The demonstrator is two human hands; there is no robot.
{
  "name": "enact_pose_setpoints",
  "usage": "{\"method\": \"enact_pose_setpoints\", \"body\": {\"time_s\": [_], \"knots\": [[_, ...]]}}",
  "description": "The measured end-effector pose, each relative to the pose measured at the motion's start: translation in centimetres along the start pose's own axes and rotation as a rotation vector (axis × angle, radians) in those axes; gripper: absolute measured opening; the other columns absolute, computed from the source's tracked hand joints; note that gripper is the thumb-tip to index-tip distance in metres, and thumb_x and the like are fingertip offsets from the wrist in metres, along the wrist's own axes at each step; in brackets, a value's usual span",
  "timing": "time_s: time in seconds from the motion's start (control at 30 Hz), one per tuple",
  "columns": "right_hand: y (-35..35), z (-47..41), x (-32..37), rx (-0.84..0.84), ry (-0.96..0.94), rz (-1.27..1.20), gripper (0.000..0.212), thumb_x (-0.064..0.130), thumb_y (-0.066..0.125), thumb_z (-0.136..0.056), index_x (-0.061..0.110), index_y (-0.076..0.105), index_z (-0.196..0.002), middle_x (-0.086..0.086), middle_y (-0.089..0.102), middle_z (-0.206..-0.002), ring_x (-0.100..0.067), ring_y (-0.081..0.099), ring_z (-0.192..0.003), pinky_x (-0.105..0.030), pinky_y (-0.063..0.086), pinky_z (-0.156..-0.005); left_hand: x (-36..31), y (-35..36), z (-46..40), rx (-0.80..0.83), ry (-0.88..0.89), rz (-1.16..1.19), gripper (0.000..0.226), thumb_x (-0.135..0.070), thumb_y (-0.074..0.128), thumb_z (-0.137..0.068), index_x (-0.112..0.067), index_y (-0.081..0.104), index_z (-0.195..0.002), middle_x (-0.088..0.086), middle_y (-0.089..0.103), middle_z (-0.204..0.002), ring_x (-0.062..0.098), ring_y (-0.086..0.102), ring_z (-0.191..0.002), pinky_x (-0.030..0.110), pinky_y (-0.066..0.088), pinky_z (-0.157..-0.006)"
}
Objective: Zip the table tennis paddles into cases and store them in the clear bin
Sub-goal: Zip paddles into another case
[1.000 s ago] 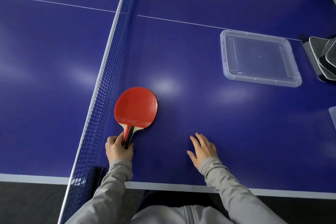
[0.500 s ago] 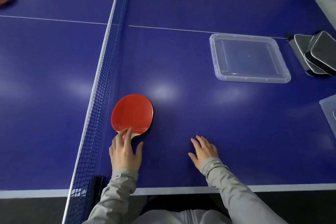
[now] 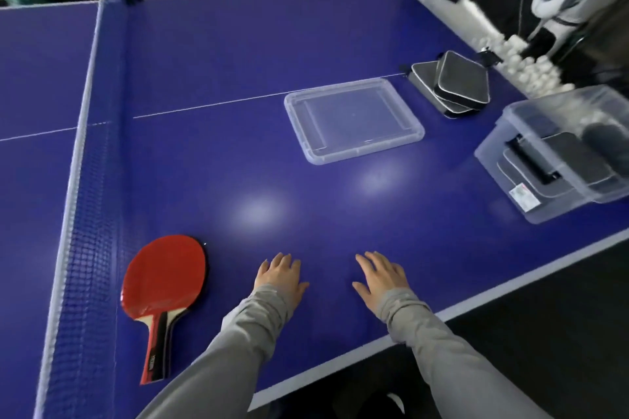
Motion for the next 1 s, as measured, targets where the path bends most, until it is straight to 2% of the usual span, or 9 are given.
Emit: {"method": "enact_pose_setpoints", "body": {"time_s": [0.2,0.37,0.63,0.77,1.0], "knots": [[-3.0,2.7,-11.8,-0.101,0.113,-0.05,0.059,0.043,0.036,-0.095,0.023,0.015,-0.146,0.0,0.016,-0.155,-0.016,0.01,-0.144,-0.041,0.017,-0.115,-11.1,-3.7,-2.5,-0.087,0.082,-0.06,0.057,-0.046,0.042,-0.094,-0.016,0.031,-0.14,0.001,0.033,-0.148,0.02,0.024,-0.14,0.039,0.019,-0.115],[-5.8,5.7,-22.7,-0.183,0.185,-0.079,0.059,0.042,0.037,-0.095,0.023,0.015,-0.146,0.0,0.017,-0.155,-0.017,0.011,-0.144,-0.041,0.019,-0.114,-22.4,-6.6,-4.2,-0.127,0.144,-0.12,0.056,-0.044,0.042,-0.094,-0.016,0.03,-0.142,0.001,0.032,-0.149,0.019,0.023,-0.141,0.039,0.019,-0.115],[-10.2,9.5,-38.9,-0.306,0.324,-0.124,0.058,0.043,0.042,-0.094,0.023,0.02,-0.144,-0.003,0.023,-0.153,-0.021,0.017,-0.143,-0.042,0.021,-0.113,-39.1,-13.2,-6.7,-0.279,0.216,-0.08,0.058,-0.044,0.039,-0.096,-0.013,0.027,-0.143,0.005,0.03,-0.15,0.021,0.024,-0.141,0.039,0.018,-0.116],[-12.0,9.3,-44.7,-0.336,0.384,-0.132,0.059,0.044,0.043,-0.093,0.024,0.021,-0.143,-0.003,0.024,-0.152,-0.022,0.019,-0.142,-0.043,0.025,-0.113,-44.2,-15.9,-8.7,-0.321,0.227,-0.046,0.056,-0.045,0.036,-0.096,-0.013,0.03,-0.141,0.004,0.031,-0.15,0.02,0.024,-0.141,0.04,0.019,-0.115],[-16.4,4.7,-52.5,-0.416,0.339,-0.102,0.057,0.041,0.044,-0.093,0.021,0.024,-0.142,-0.003,0.032,-0.148,-0.021,0.029,-0.137,-0.04,0.031,-0.108,-49.6,-19.0,-15.8,-0.386,0.181,0.022,0.061,-0.047,0.034,-0.096,-0.012,0.025,-0.145,0.003,0.024,-0.154,0.019,0.016,-0.144,0.041,0.016,-0.116]]}}
Point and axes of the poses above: each hand's wrist, its own z-axis away from the middle knuckle, its own y-axis out of the palm, x = y × z, the point moved 7 cm from there along -z, towards the middle knuckle
